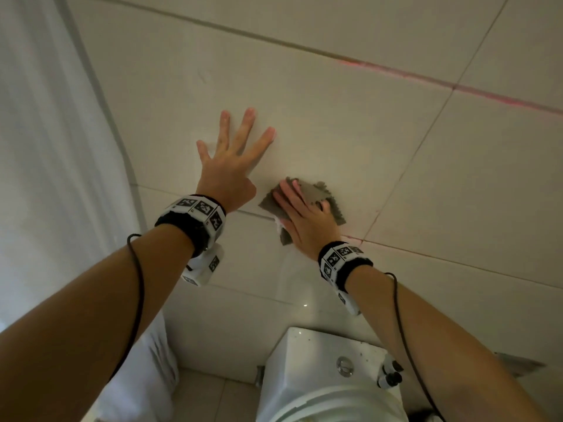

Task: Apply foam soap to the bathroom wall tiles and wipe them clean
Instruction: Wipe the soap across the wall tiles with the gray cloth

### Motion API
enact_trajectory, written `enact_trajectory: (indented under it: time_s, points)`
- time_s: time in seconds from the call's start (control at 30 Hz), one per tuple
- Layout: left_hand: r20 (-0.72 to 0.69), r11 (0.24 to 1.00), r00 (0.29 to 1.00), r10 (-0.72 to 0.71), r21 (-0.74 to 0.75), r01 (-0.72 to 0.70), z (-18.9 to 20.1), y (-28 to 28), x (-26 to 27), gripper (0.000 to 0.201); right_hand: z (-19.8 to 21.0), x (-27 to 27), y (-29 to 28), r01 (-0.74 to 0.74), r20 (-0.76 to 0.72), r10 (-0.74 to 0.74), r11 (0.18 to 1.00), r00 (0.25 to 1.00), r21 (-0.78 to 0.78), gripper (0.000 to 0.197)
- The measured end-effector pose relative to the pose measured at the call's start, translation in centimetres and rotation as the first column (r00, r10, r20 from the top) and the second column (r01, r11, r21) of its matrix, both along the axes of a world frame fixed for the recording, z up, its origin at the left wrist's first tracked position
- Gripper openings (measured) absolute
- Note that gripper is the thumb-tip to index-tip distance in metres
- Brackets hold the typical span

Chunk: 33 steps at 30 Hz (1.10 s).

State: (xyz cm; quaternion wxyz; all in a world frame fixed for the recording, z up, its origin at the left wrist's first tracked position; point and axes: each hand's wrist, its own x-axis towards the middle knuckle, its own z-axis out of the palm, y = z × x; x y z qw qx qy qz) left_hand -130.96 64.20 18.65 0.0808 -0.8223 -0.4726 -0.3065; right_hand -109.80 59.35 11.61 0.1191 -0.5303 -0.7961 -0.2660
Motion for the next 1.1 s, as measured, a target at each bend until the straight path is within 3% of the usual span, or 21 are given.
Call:
enact_trajectory:
  time_s: [0.13,0.33,0.67,0.83,1.1]
  points:
    - [0.021,1.000,1.000,0.004,-0.010,-0.004,-0.3,0.0,0.5,0.113,-1.0,1.5,-0.6,-0.091,0.187,0.104,0.993,0.977,-0.077,0.052]
    - [0.056,1.000,0.998,0.005,0.007,-0.006,-0.7,-0.5,1.3,0.111,-1.1,4.1,-1.0,-0.133,0.265,0.207,0.953,0.942,-0.274,0.052]
    - [0.082,0.998,0.997,0.011,-0.059,-0.006,-0.5,-2.1,3.4,0.110,0.4,9.2,-3.2,-0.133,0.309,0.239,0.936,0.921,-0.327,0.057]
    - [-0.030,0.998,0.999,-0.024,-0.065,0.022,-0.9,-3.6,6.5,0.109,0.5,14.0,-5.0,-0.104,0.386,0.231,0.941,0.893,-0.321,0.056]
    - [-0.165,0.996,0.985,-0.042,-0.079,0.029,-1.8,-7.5,15.2,0.107,1.1,21.3,-7.3,-0.147,0.378,0.298,0.913,0.877,-0.379,0.055]
